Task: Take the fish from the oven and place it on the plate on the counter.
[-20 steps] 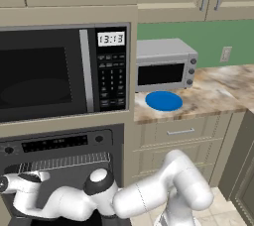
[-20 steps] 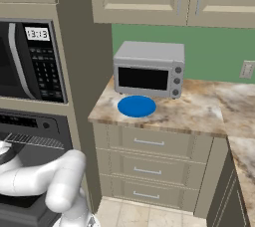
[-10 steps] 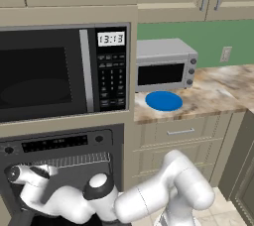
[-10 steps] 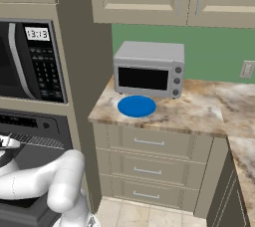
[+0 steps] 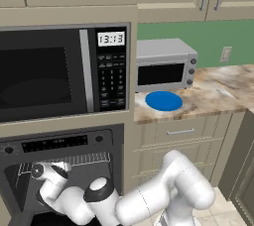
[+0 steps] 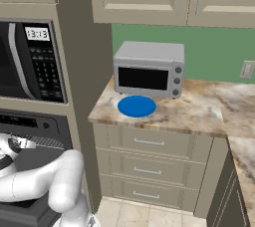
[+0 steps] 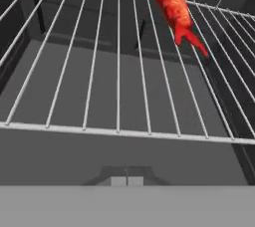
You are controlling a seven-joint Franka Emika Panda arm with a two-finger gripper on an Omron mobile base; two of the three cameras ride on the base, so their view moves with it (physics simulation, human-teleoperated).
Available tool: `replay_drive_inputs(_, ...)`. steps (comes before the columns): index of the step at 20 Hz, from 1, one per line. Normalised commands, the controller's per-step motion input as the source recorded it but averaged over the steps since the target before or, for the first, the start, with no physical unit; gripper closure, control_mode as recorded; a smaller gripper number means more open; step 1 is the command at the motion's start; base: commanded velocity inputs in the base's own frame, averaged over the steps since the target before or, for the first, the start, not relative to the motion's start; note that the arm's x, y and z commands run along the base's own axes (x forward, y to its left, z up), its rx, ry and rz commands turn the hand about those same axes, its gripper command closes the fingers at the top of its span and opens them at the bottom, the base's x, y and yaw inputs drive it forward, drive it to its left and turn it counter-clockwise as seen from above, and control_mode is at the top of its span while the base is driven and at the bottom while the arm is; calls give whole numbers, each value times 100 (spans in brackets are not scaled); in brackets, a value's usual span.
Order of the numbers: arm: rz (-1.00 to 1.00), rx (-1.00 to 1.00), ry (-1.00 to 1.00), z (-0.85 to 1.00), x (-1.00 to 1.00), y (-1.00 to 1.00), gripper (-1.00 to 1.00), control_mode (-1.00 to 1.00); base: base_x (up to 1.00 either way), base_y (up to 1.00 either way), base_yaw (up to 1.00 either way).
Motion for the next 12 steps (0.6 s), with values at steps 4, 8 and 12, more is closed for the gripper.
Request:
replay_drive_inputs(4,5,51,-52,-100,-62,-10,100,-100,0,0,0)
replay_drive_inputs(8,-2,66,-46,-100,-56,-3,100,-100,0,0,0)
replay_drive_inputs(12,-32,48,-55,-55,-56,20,100,-100,0,0,0)
